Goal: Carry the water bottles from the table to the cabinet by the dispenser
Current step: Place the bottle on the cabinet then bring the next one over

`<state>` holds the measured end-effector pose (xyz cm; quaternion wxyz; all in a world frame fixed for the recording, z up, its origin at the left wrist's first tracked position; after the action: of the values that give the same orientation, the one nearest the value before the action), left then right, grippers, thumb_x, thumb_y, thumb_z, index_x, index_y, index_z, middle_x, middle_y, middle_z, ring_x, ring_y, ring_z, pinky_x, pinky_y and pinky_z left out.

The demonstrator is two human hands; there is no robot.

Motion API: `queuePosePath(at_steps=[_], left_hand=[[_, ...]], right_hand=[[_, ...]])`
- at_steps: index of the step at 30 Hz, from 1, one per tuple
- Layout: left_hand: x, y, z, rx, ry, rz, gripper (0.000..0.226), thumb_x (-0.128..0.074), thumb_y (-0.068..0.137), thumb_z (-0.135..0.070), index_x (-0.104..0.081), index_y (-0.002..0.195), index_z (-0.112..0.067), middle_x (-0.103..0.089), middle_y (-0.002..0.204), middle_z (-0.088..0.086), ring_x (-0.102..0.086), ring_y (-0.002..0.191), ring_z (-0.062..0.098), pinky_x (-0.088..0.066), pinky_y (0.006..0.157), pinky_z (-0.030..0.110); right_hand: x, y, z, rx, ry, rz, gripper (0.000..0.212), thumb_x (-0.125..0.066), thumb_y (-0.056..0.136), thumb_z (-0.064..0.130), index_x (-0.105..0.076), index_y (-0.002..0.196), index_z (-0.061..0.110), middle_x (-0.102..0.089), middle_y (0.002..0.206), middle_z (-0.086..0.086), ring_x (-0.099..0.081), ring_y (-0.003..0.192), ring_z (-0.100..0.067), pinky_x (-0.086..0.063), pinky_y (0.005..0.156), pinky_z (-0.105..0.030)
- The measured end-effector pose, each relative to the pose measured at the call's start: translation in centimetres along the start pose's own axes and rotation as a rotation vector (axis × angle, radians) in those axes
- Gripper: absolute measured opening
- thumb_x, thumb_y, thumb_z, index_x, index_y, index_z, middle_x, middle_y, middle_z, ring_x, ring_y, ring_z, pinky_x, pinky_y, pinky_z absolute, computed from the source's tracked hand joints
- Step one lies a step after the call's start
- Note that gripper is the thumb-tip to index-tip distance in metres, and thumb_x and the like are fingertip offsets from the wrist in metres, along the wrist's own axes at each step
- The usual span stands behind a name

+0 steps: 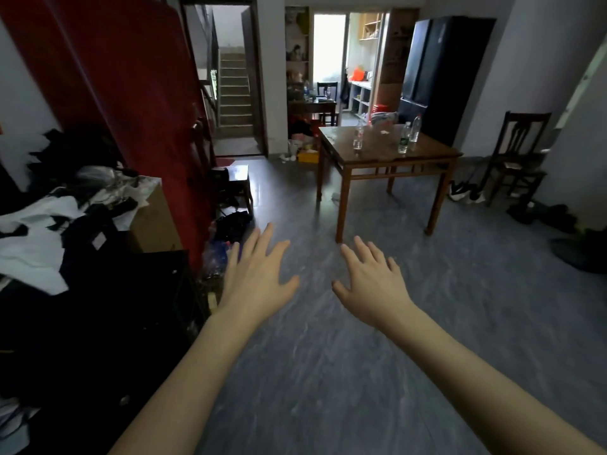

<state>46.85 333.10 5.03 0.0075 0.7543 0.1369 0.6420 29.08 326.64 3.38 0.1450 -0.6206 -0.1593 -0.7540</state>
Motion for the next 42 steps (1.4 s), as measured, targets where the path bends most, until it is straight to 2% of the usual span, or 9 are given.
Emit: queuePosePath(at_steps=[8,16,28,35,39,42], left_hand=[[-0.1,2.2,0.5,-0.039,-0.009,0.024,0.068,-0.048,0.096,-0.057,-0.026,0.157,-0.032,0.004,0.17,-0.001,0.003,0.157,0.02,-0.001,0.126,0.045],[-1.4,7.7,1.0,-0.066,-0.015,0.03,0.067,-0.049,0.096,-0.056,-0.028,0.155,-0.033,0.003,0.171,-0.002,0.001,0.157,0.019,-0.002,0.126,0.046],[-5.0,24.6,-0.9,-0.04,-0.045,0.062,0.071,-0.049,0.096,-0.057,-0.023,0.158,-0.034,0.005,0.17,-0.002,0.003,0.157,0.019,0.0,0.126,0.045],[-6.6,34.1,-3.2,-0.049,-0.034,-0.013,0.07,-0.05,0.095,-0.055,-0.026,0.157,-0.035,-0.002,0.17,-0.003,-0.002,0.157,0.016,0.0,0.126,0.044],[-7.8,39.7,-2.3,-0.016,0.018,0.002,0.073,-0.047,0.096,-0.057,-0.018,0.159,-0.035,0.004,0.17,-0.002,0.004,0.157,0.018,0.002,0.127,0.044],[-9.8,43.7,-1.1,-0.004,0.051,0.081,0.076,-0.044,0.097,-0.06,-0.01,0.161,-0.035,0.012,0.17,-0.002,0.011,0.156,0.019,0.003,0.126,0.046]], right_hand=[[0.1,1.7,0.3,-0.026,0.014,0.001,0.071,-0.043,0.098,0.052,-0.016,0.158,0.025,-0.002,0.168,-0.002,-0.001,0.154,-0.024,-0.011,0.123,-0.053],[-0.7,7.0,0.2,-0.029,0.017,0.006,0.072,-0.042,0.097,0.053,-0.015,0.158,0.025,-0.002,0.168,-0.002,-0.001,0.154,-0.024,-0.011,0.123,-0.053],[-0.8,23.1,-6.6,-0.004,0.036,-0.007,0.073,-0.042,0.097,0.054,-0.014,0.158,0.025,0.001,0.168,-0.003,0.0,0.154,-0.024,-0.011,0.123,-0.053],[0.0,32.7,-10.9,0.004,0.066,-0.006,0.075,-0.042,0.097,0.055,-0.012,0.159,0.026,0.001,0.168,-0.002,0.0,0.154,-0.024,-0.012,0.123,-0.053],[-0.2,38.4,-11.6,0.031,0.069,0.007,0.075,-0.042,0.098,0.055,-0.011,0.159,0.025,0.001,0.168,-0.002,0.0,0.154,-0.024,-0.011,0.123,-0.053],[-1.1,42.8,-11.5,0.043,0.078,0.023,0.075,-0.042,0.098,0.055,-0.011,0.159,0.024,0.001,0.168,-0.002,0.0,0.154,-0.024,-0.011,0.123,-0.053]])
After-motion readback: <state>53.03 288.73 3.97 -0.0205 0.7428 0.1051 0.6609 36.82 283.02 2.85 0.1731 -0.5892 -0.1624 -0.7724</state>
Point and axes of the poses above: each hand's wrist, its own y-axis towards the middle knuckle, its own x-axis out of the back of the hand, z = x × y, the point moved 5 cm from there along y, towards the middle knuckle
